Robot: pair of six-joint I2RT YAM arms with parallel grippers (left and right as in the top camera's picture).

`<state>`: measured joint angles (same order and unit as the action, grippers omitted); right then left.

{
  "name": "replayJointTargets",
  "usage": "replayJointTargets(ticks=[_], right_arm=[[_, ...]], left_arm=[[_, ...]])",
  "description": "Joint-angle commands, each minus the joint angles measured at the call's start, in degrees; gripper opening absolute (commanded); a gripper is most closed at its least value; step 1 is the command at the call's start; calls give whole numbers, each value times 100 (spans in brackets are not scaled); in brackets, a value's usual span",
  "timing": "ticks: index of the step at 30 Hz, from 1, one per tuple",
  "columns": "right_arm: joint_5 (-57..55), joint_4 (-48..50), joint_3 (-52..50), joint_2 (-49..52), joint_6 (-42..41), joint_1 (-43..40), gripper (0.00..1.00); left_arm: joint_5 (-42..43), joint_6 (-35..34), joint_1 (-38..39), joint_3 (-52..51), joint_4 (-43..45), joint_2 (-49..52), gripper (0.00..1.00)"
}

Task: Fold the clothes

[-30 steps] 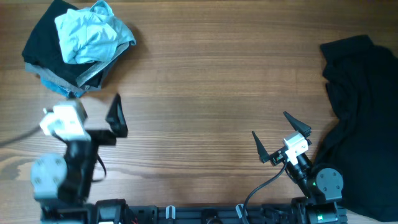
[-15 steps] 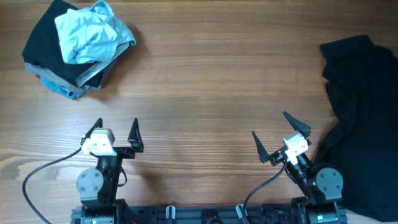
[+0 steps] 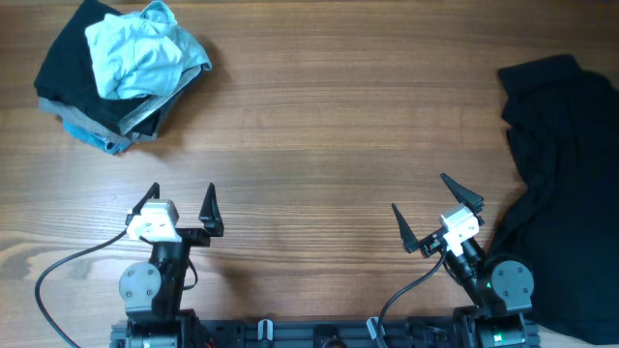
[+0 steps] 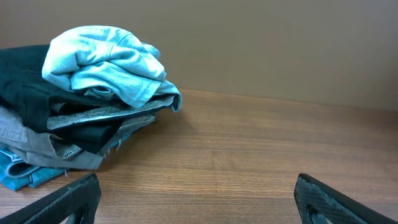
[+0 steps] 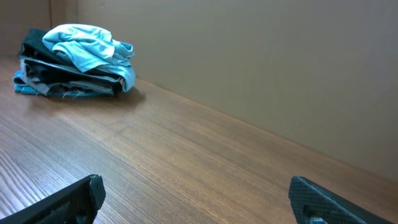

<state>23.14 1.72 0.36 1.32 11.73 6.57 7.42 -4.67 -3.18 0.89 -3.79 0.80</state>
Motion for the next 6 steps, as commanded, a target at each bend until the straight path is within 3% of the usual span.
replayJointTargets(ticks=[1,6], right_arm=[[90,17,-7,-39,28,0,100],[90,17,-7,-39,26,0,100]], left_arm=[[66,-55,-44,-55,24,-42,100],[66,-52,-44,-55,24,-42,100]])
